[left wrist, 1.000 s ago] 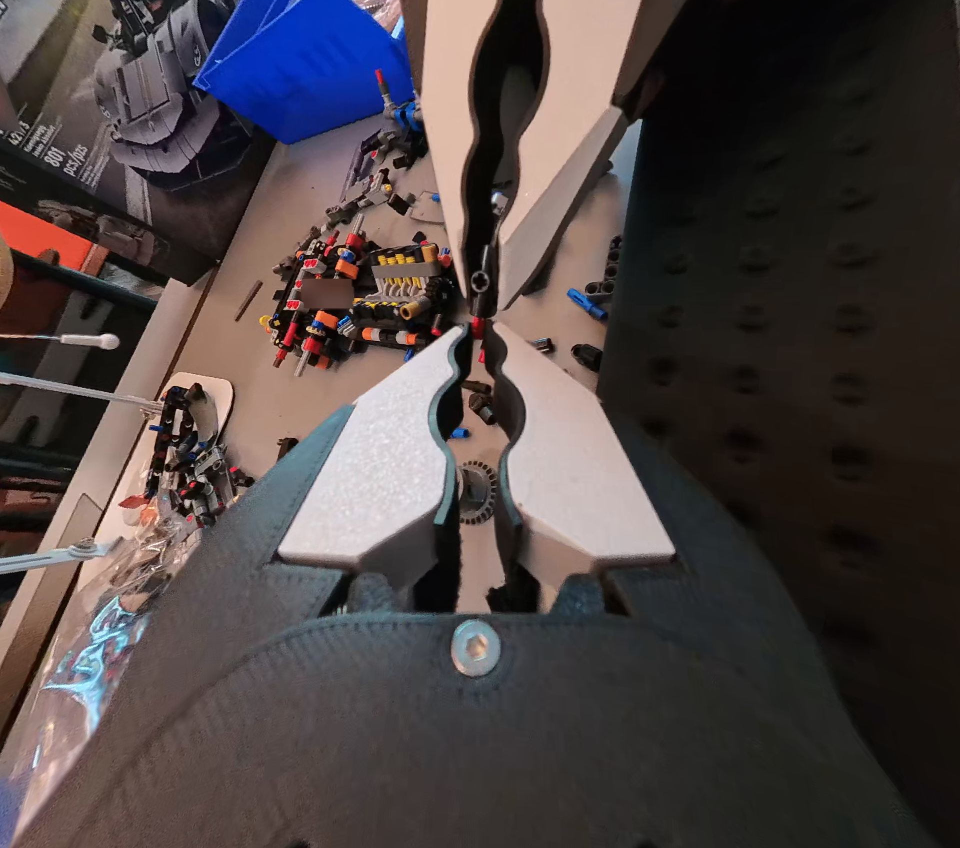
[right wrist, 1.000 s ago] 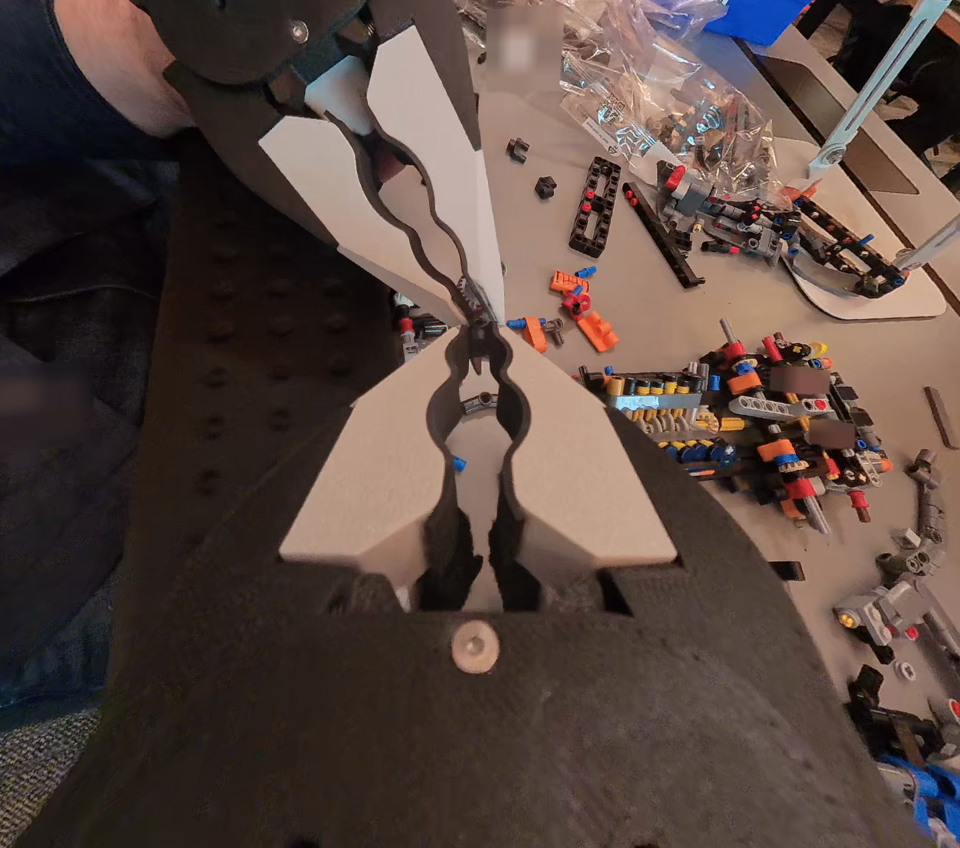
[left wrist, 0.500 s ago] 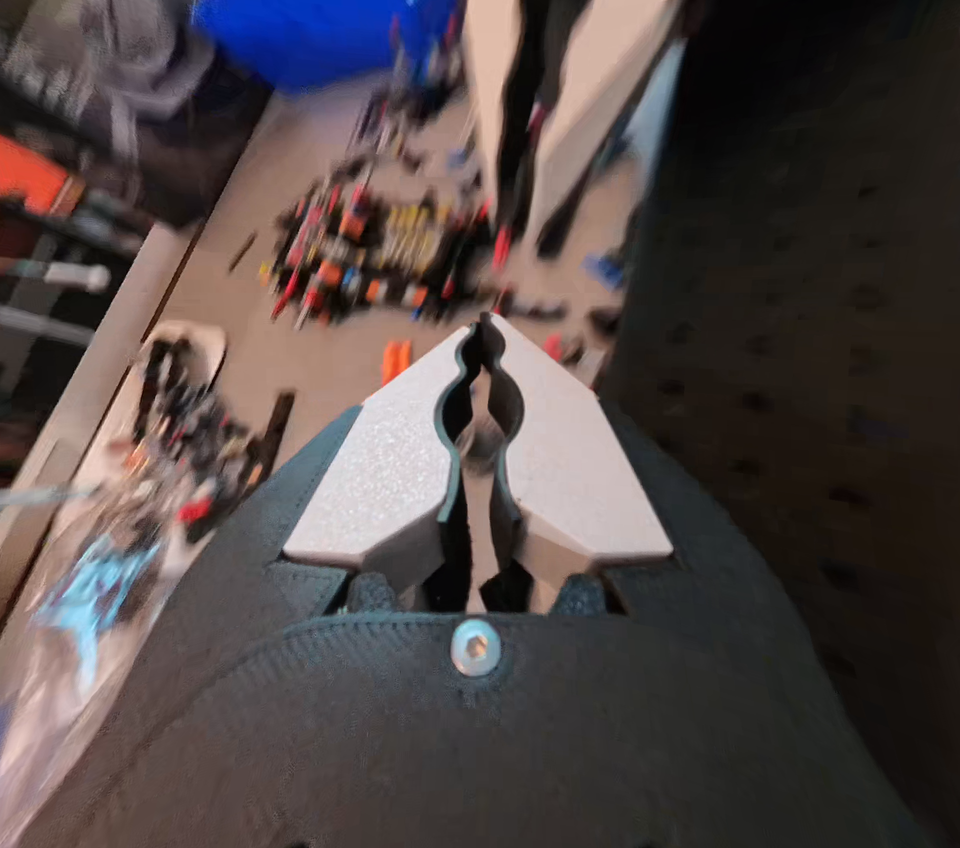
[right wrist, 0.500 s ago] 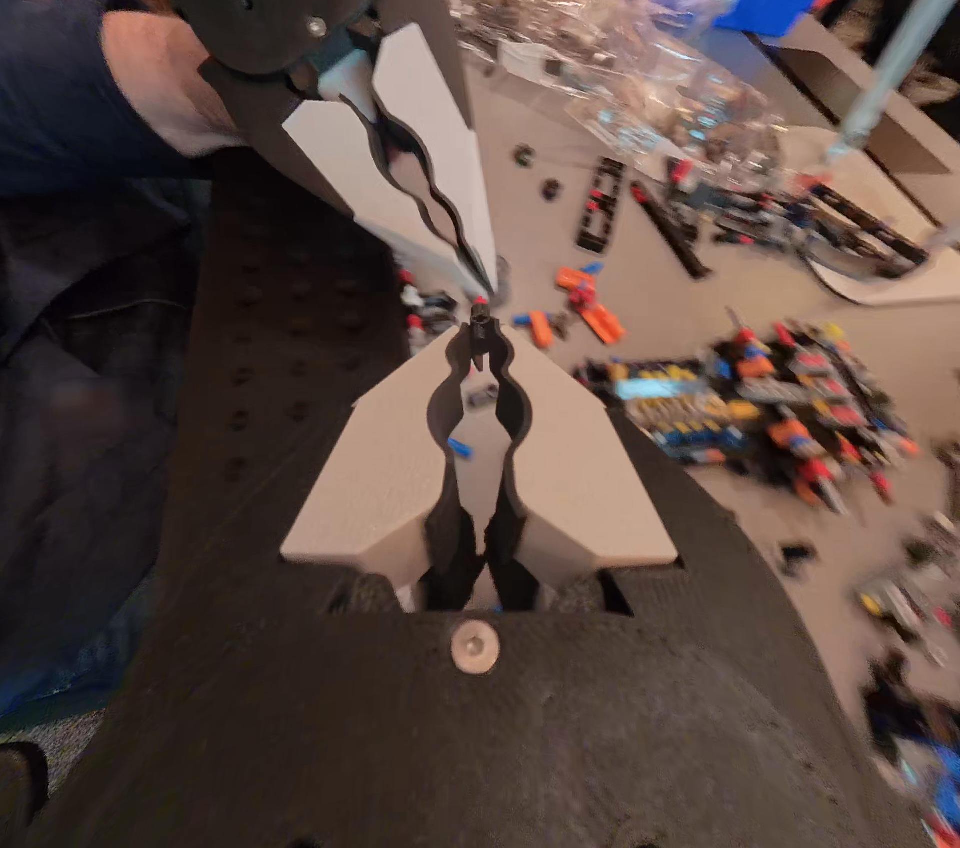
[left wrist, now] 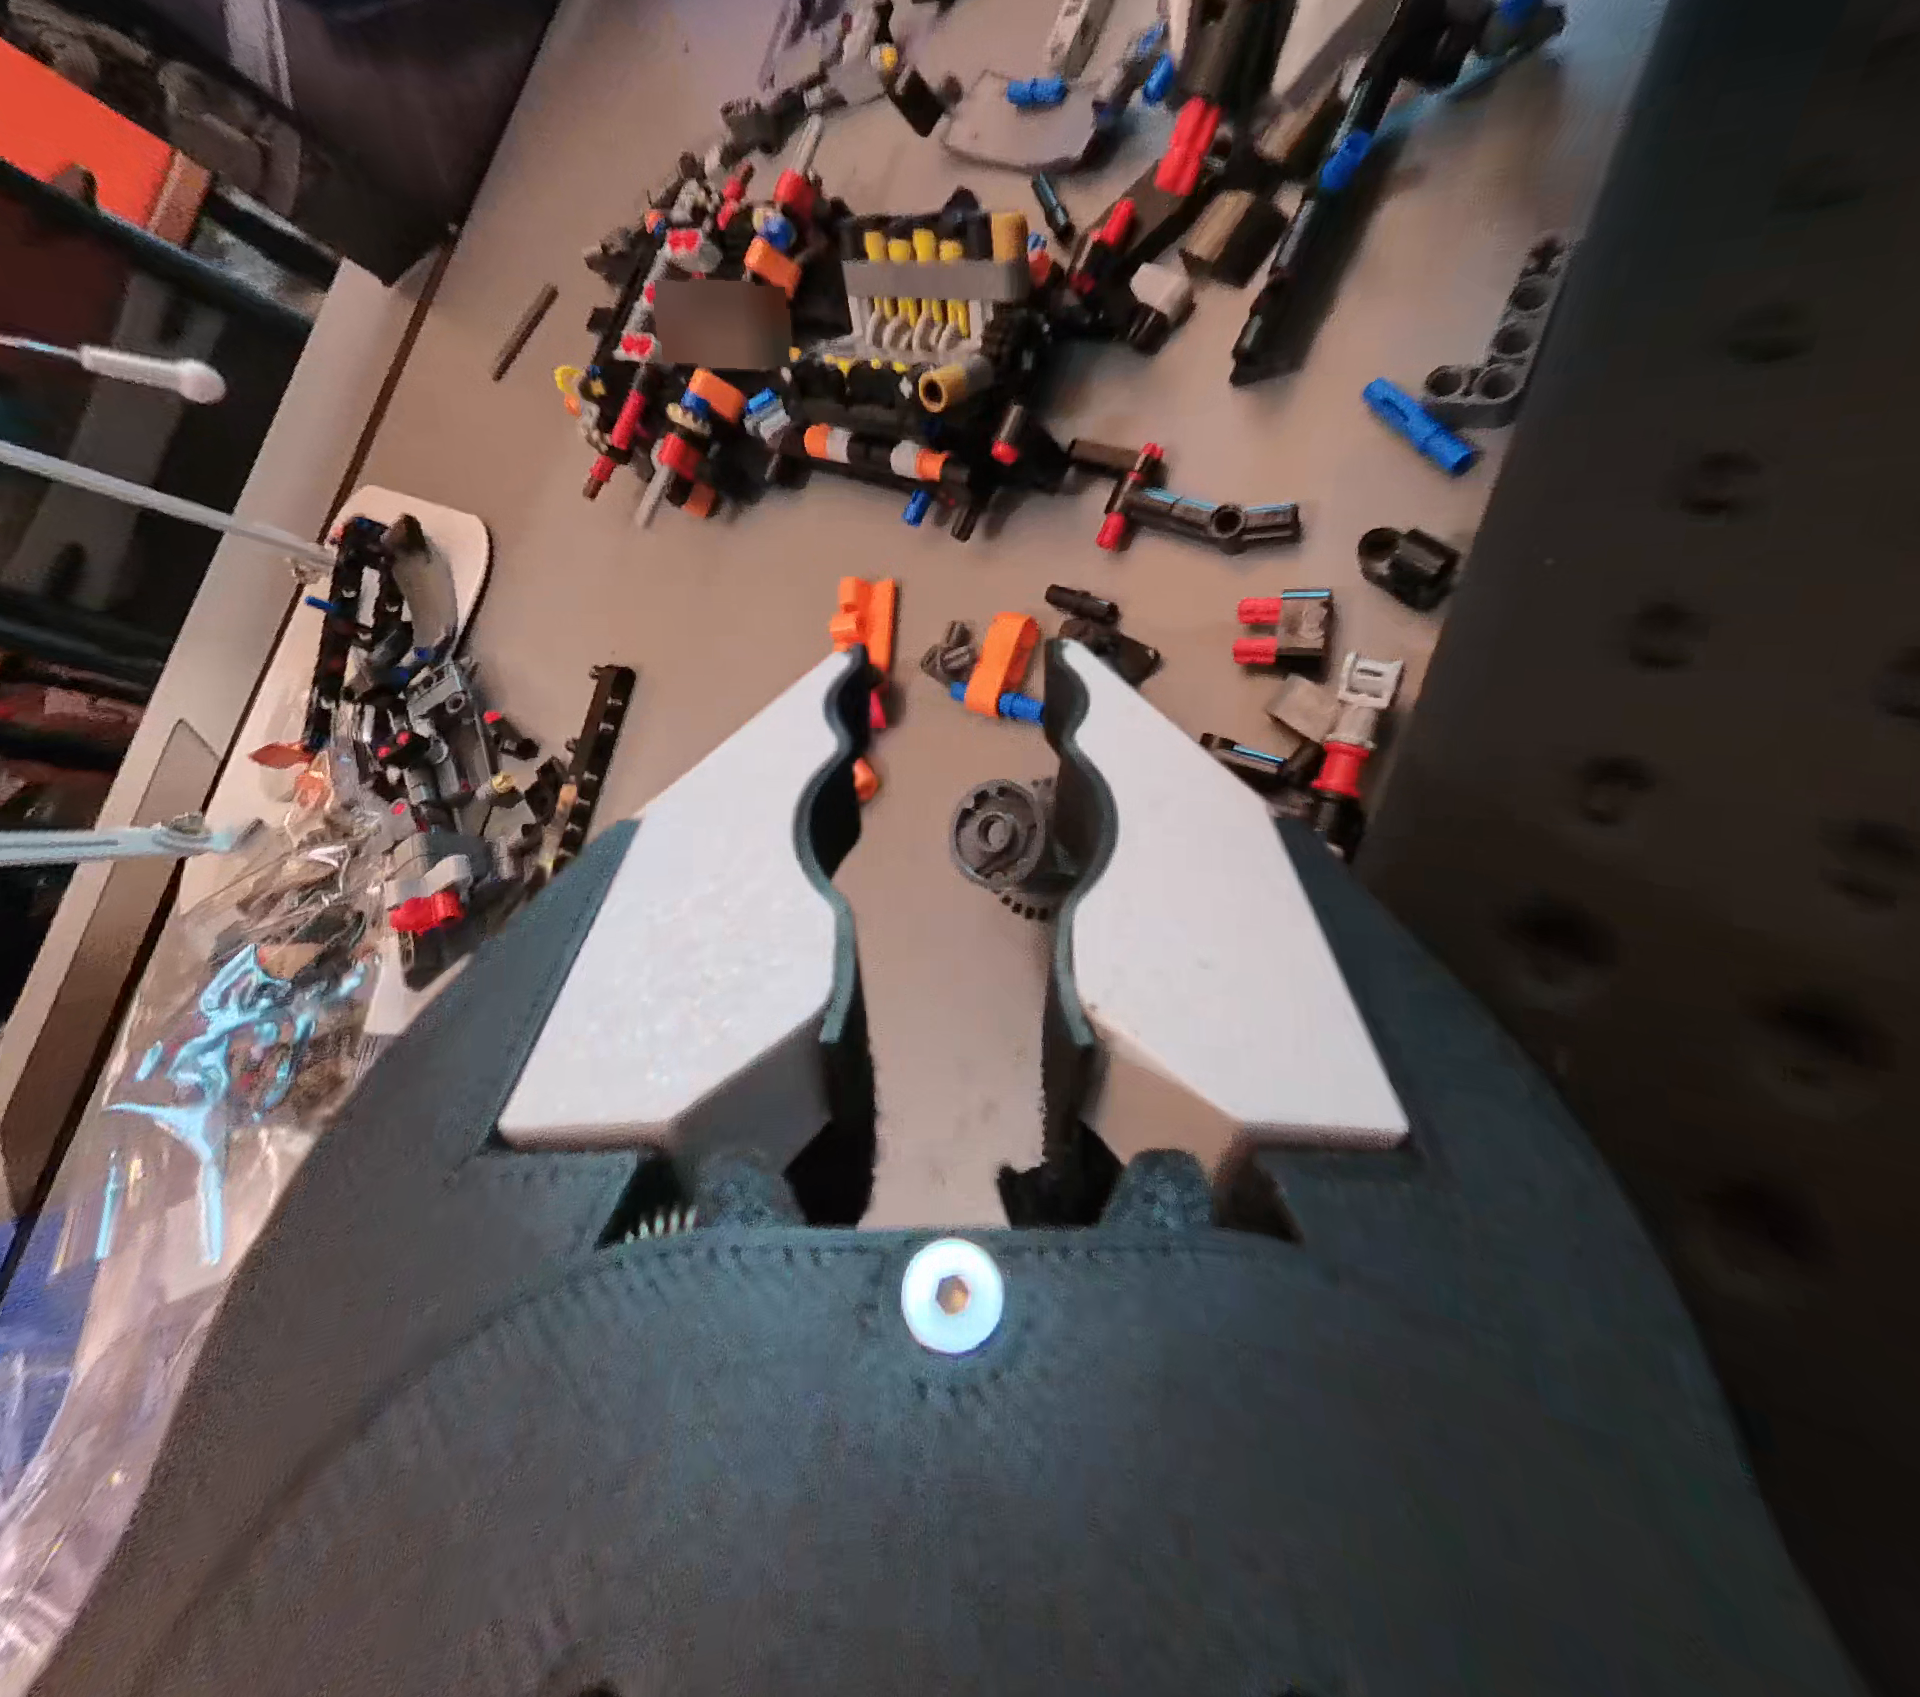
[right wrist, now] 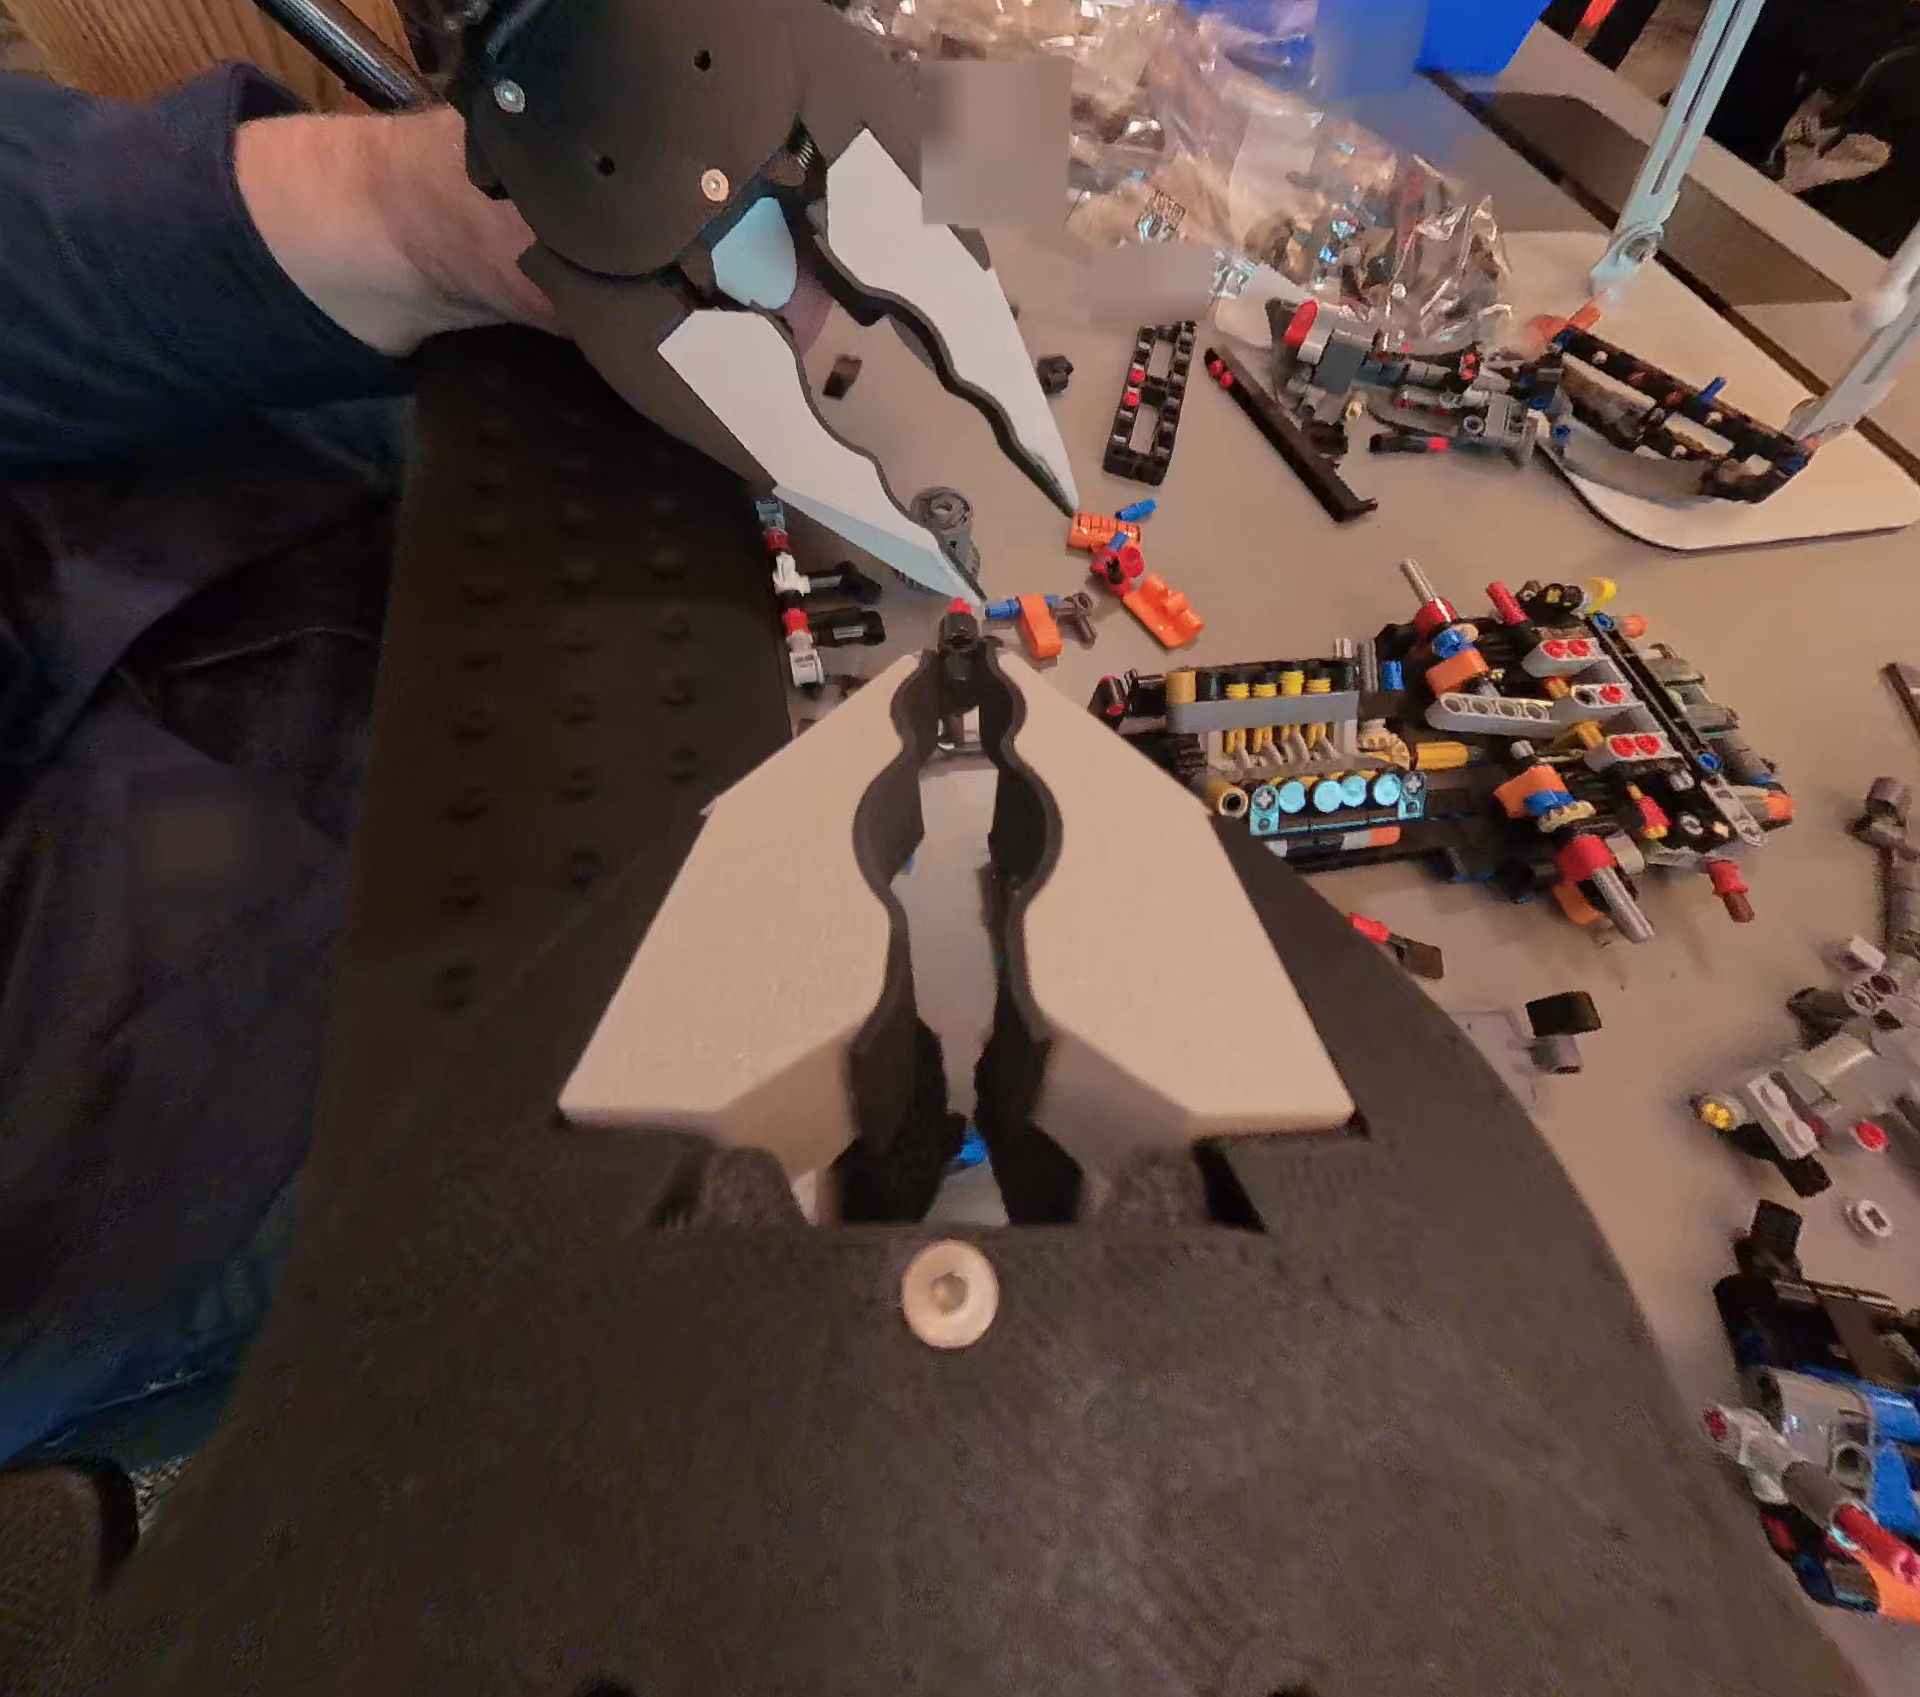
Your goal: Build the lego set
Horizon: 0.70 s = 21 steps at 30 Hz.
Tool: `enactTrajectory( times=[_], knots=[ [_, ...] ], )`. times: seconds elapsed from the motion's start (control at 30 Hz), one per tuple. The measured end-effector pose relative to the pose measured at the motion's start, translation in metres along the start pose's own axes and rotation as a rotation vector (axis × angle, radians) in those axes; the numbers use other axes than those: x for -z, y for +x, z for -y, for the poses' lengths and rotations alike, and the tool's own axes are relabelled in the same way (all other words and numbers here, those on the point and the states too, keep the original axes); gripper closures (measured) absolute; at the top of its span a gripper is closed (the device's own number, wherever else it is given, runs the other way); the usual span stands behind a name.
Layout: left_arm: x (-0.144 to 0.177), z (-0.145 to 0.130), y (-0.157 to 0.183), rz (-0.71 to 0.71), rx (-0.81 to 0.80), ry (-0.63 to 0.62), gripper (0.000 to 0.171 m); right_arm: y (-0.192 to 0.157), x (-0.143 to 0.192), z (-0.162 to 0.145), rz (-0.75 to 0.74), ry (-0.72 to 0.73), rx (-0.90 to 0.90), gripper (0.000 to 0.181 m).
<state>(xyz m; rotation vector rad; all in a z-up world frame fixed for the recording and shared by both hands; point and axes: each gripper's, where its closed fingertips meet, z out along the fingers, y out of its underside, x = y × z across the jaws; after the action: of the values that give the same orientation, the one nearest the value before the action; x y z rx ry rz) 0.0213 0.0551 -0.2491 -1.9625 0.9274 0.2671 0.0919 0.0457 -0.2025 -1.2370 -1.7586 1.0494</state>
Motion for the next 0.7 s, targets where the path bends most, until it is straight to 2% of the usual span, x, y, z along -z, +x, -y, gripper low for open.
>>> enactTrajectory(
  times=[0.13, 0.23, 0.33, 0.4, 0.53, 0.7],
  knots=[
    [0.009, 0.015, 0.001, 0.000, -0.006, 0.086, 0.137, -0.003, -0.003, -0.002, 0.020, -0.017, -0.009, 0.176],
    [0.018, 0.038, 0.013, 0.015, -0.098, 0.180, 0.144, -0.007, -0.011, -0.006, 0.032, -0.055, 0.005, 0.176],
    [0.016, 0.052, 0.024, 0.020, -0.159, 0.204, 0.149, -0.008, -0.015, -0.009, 0.029, -0.082, 0.011, 0.176],
    [0.012, 0.054, 0.029, 0.021, -0.181, 0.190, 0.152, -0.008, -0.015, -0.009, 0.027, -0.085, 0.011, 0.176],
    [0.011, 0.058, 0.032, 0.032, -0.205, 0.188, 0.170, -0.008, -0.015, -0.007, 0.027, -0.074, 0.014, 0.176],
    [0.012, 0.057, 0.032, 0.038, -0.198, 0.161, 0.170, -0.010, -0.015, -0.007, 0.039, -0.074, 0.008, 0.176]
  ],
)
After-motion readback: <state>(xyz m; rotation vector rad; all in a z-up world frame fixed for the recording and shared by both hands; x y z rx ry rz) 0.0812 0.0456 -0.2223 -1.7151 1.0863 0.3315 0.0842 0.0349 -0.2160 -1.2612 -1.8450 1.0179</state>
